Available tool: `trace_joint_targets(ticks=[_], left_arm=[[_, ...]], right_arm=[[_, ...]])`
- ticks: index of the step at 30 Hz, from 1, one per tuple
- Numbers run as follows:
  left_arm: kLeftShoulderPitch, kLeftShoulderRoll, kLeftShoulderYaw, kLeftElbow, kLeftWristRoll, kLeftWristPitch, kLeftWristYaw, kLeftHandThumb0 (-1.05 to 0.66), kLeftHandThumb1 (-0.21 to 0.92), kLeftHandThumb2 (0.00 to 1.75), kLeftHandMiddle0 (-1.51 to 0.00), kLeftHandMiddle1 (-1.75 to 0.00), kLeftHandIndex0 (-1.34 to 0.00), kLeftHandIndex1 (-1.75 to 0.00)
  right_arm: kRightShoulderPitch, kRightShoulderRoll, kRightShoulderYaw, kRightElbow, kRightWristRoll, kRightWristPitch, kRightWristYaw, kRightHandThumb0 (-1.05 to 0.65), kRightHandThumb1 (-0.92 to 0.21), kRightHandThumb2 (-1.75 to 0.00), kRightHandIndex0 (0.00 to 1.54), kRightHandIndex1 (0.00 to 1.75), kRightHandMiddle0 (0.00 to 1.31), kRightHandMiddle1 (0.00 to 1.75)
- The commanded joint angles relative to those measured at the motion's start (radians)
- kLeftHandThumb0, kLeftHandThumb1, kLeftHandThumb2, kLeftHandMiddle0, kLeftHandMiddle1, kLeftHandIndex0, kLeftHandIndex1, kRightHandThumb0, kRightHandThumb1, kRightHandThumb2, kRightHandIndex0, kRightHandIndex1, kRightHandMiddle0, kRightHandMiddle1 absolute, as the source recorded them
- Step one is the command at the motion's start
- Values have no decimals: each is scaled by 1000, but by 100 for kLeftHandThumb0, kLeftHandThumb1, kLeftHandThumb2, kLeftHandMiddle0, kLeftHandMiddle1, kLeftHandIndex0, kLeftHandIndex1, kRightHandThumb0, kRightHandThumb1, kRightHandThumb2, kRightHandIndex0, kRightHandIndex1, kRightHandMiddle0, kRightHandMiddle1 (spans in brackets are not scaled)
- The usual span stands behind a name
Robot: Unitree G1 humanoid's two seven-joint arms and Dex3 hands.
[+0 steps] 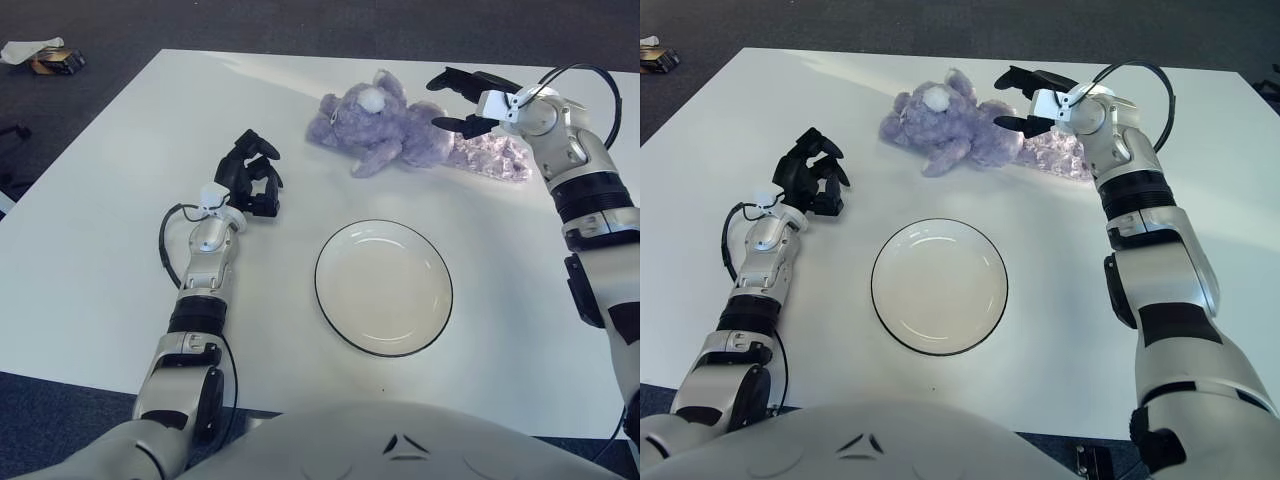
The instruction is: Put the doll into the plate.
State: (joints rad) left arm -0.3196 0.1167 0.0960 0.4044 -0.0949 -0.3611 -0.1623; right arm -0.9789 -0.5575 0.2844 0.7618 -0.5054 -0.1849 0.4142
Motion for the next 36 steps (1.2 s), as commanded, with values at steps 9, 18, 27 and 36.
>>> trace_joint_targets(ticks=[9, 18, 27, 36], left_arm=[[53, -19, -12, -3, 24, 7, 30, -2, 8, 160, -83, -175, -53, -173], [59, -22, -10, -27, 21, 44, 32, -2, 10, 159, -81, -175, -51, -174], [64, -29, -8, -43, 16, 57, 31, -2, 19, 148, -76, -172, -44, -175], [64, -29, -7, -43, 14, 47, 26, -1, 21, 145, -76, -169, -43, -175]], right_arm=[[-69, 35, 30, 154, -18, -50, -97, -104, -92, -78, 9, 53, 0, 59], [-95, 49, 51, 224, -38, -65, -134, -104, -92, -76, 5, 52, 0, 71], [-114, 73, 57, 299, -24, -64, -137, -104, -92, -73, 3, 52, 0, 72], [-124, 90, 56, 336, -11, -72, -129, -103, -92, -72, 1, 49, 0, 67]])
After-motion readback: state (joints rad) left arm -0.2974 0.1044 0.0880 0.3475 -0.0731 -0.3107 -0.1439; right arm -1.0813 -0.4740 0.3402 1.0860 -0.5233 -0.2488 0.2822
